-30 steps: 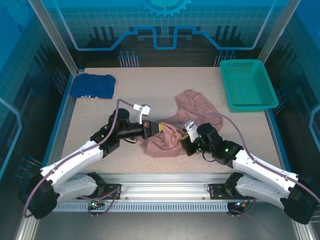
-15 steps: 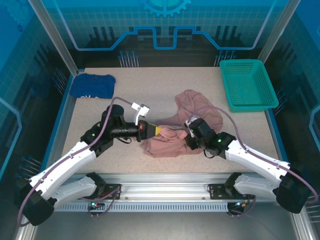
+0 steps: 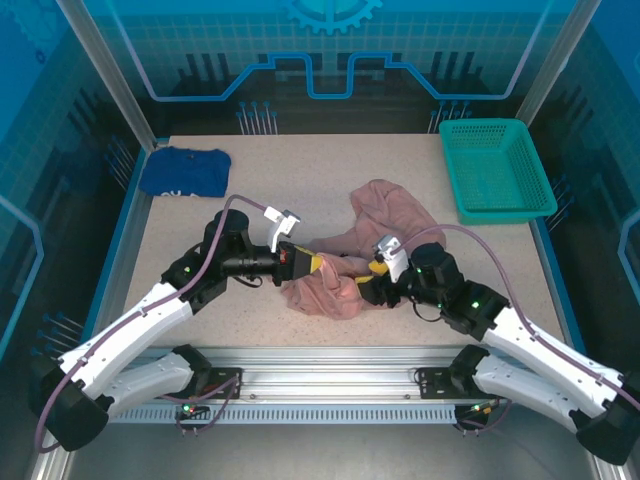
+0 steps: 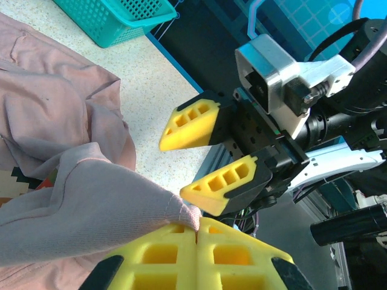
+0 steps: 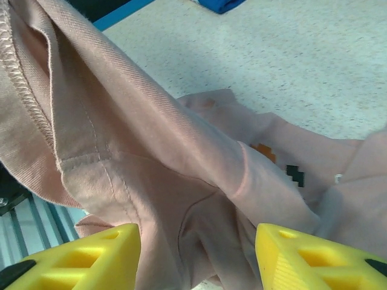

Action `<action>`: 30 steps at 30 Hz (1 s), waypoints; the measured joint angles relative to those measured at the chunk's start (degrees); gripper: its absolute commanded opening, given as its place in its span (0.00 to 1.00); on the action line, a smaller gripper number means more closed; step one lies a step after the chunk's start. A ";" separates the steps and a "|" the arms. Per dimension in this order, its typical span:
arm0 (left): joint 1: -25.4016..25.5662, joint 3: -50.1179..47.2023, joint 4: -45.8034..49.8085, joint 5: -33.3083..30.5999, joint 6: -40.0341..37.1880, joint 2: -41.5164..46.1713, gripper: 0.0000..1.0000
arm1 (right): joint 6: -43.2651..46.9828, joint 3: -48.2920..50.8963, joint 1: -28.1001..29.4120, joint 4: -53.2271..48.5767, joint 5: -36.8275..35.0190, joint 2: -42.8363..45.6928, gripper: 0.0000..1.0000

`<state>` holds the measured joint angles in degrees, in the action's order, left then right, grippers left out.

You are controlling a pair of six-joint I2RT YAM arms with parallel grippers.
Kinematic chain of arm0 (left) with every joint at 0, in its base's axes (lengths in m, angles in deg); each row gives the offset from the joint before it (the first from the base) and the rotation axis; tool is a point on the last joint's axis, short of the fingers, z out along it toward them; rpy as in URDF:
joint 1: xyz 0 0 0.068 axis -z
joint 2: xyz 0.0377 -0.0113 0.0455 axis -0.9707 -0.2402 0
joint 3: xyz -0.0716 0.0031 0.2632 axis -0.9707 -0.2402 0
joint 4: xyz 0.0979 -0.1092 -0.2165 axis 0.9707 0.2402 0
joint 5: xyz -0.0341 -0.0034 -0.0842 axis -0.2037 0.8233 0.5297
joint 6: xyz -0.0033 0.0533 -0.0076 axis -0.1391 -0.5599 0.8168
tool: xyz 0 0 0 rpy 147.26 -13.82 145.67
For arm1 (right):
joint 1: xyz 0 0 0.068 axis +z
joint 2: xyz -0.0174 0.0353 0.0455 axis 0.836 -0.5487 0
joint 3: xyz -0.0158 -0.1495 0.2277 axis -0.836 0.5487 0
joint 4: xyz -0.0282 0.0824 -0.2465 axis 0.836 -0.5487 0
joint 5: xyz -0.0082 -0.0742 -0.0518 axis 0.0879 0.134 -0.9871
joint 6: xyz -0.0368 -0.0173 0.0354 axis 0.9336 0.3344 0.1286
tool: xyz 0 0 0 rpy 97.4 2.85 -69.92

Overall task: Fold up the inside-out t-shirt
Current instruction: Adjust the T-shirt at the center of the table.

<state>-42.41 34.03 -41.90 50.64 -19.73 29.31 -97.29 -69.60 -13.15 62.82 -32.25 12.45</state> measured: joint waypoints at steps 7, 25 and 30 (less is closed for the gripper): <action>0.00 0.00 -0.09 -0.02 0.07 -0.92 0.00 | 2.43 -2.19 4.50 4.11 2.12 -6.64 0.56; 0.00 0.13 0.72 -5.22 0.44 -1.57 0.00 | 4.04 -6.45 7.78 3.69 -5.73 -10.58 0.02; 0.00 0.79 3.34 -11.93 -0.22 -1.57 0.00 | 3.76 -8.11 2.69 -0.13 0.26 -6.64 0.01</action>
<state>-42.41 34.82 -38.55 38.71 -19.94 27.74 -93.53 -77.71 -10.46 62.69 -31.99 5.81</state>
